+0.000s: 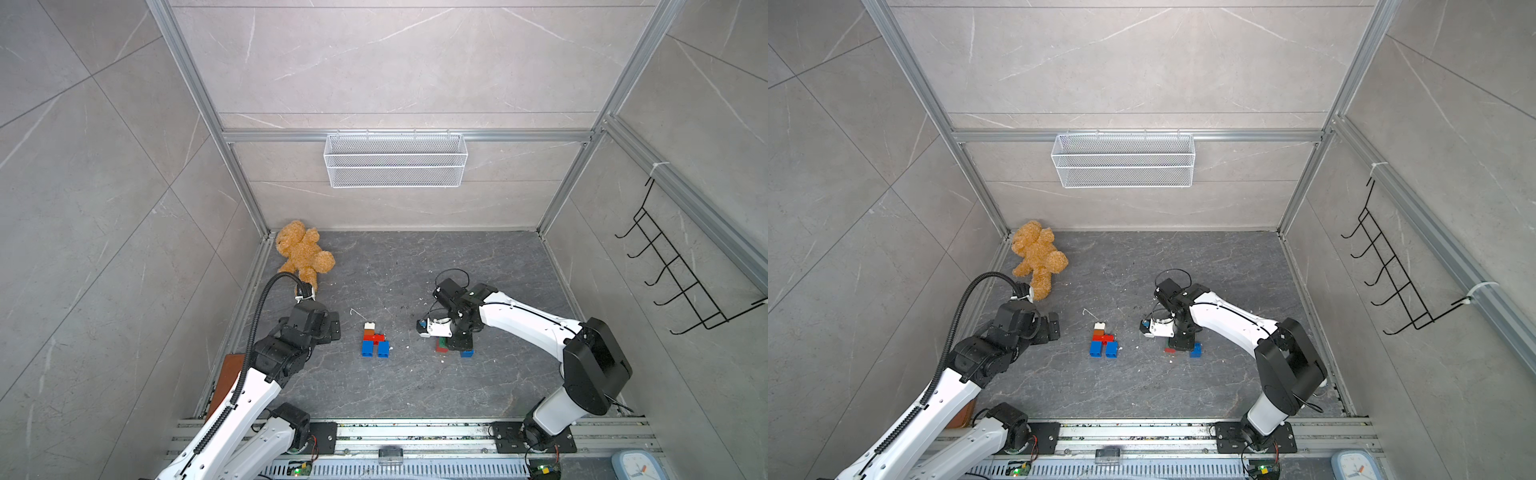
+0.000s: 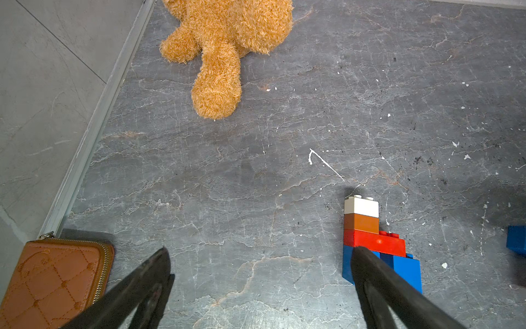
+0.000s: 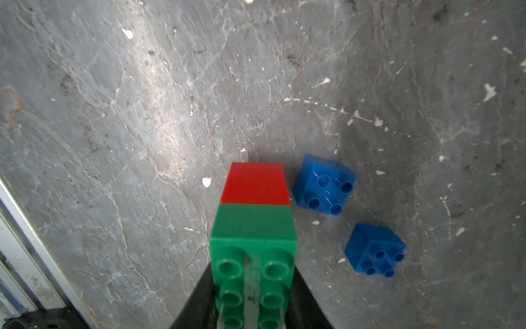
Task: Assemble the letter h with lego
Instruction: Assemble the lego brick with the lego brick.
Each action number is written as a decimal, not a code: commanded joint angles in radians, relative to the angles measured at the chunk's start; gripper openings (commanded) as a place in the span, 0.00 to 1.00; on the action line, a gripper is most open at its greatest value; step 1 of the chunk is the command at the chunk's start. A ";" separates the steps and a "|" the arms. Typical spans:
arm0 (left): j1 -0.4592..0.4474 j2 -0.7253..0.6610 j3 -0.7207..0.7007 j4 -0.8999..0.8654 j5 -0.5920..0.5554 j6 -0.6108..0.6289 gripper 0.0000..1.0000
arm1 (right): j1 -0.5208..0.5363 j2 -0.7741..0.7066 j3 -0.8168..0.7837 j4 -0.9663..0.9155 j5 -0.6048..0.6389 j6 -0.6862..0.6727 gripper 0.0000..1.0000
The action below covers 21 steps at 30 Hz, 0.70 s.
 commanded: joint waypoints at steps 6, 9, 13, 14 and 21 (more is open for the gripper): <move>-0.001 0.006 0.030 0.007 -0.010 0.007 1.00 | -0.022 0.002 0.024 -0.040 -0.036 -0.065 0.00; -0.002 0.007 0.029 0.006 -0.015 0.007 1.00 | -0.022 0.007 0.007 -0.034 -0.031 -0.075 0.00; -0.003 0.008 0.030 0.006 -0.019 0.007 1.00 | -0.030 -0.014 -0.040 0.001 -0.017 -0.086 0.00; -0.002 0.006 0.030 0.006 -0.020 0.007 1.00 | -0.032 -0.016 -0.046 0.005 -0.017 -0.087 0.00; -0.002 0.003 0.029 0.005 -0.035 0.006 1.00 | -0.041 -0.043 -0.110 0.077 0.019 -0.112 0.00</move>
